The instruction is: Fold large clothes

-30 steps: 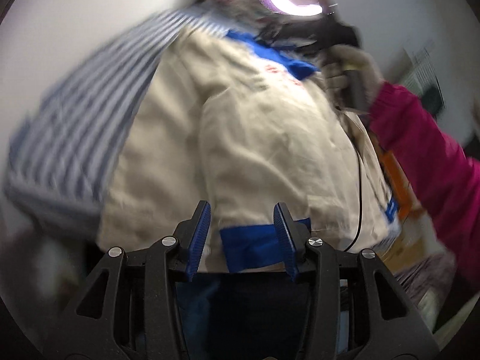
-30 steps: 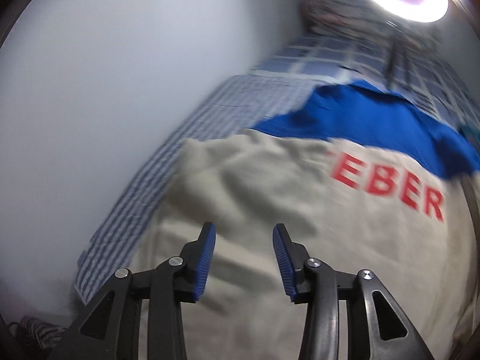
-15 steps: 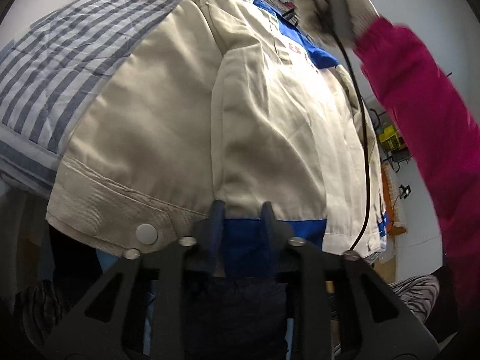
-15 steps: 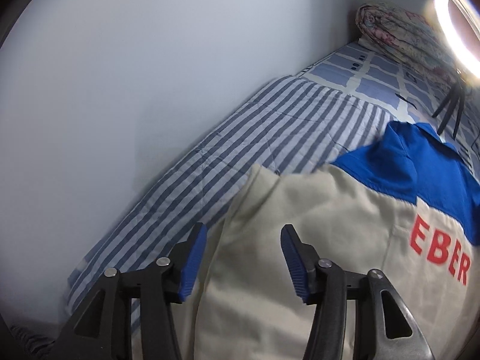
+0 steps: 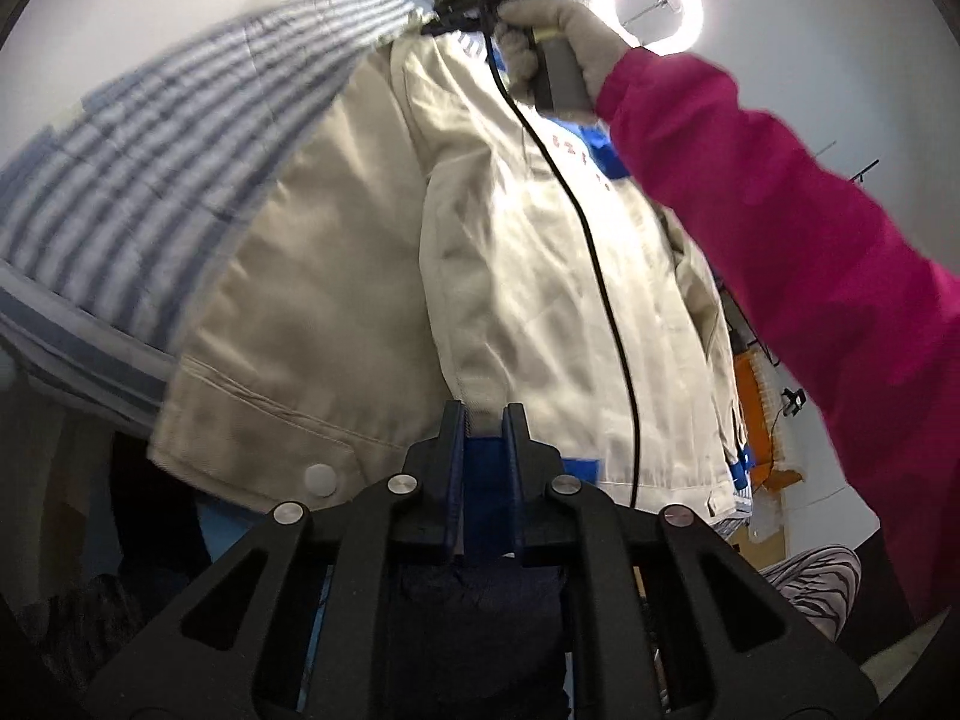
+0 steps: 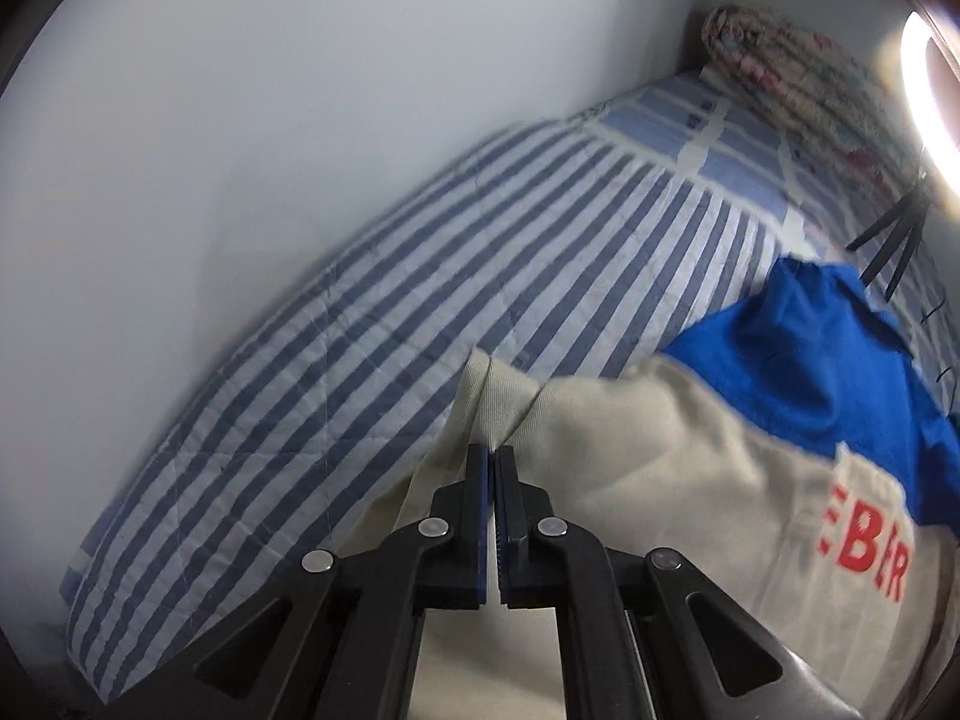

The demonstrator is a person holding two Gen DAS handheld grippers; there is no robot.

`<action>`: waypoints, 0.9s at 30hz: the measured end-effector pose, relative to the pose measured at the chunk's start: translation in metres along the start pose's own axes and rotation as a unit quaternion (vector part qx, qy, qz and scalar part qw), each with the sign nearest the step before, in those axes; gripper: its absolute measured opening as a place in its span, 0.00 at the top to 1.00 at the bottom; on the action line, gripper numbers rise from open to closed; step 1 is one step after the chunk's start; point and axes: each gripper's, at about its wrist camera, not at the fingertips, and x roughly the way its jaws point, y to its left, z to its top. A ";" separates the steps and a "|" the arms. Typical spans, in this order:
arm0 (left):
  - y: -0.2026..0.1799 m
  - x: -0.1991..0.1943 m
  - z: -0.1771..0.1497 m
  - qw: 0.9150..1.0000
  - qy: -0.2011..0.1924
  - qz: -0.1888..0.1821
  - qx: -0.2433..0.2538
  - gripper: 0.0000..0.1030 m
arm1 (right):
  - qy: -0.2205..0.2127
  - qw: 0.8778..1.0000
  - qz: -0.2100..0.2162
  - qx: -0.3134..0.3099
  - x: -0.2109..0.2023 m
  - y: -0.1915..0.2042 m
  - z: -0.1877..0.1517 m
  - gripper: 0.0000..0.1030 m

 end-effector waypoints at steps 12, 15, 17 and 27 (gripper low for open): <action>0.020 -0.015 0.001 0.991 -0.023 0.133 0.000 0.90 | -0.016 0.999 0.013 0.032 0.033 0.015 0.023 1.00; 0.025 -0.004 0.001 0.989 -0.004 0.149 -0.013 0.90 | -0.034 0.997 0.060 0.047 0.035 0.010 0.020 1.00; 0.028 -0.001 0.000 0.988 -0.002 0.153 -0.015 0.89 | -0.041 0.995 0.069 0.056 0.025 0.003 0.016 0.90; 0.026 -0.025 0.008 0.987 -0.057 0.149 -0.012 0.89 | -0.048 0.995 0.050 0.074 -0.055 -0.064 -0.093 0.79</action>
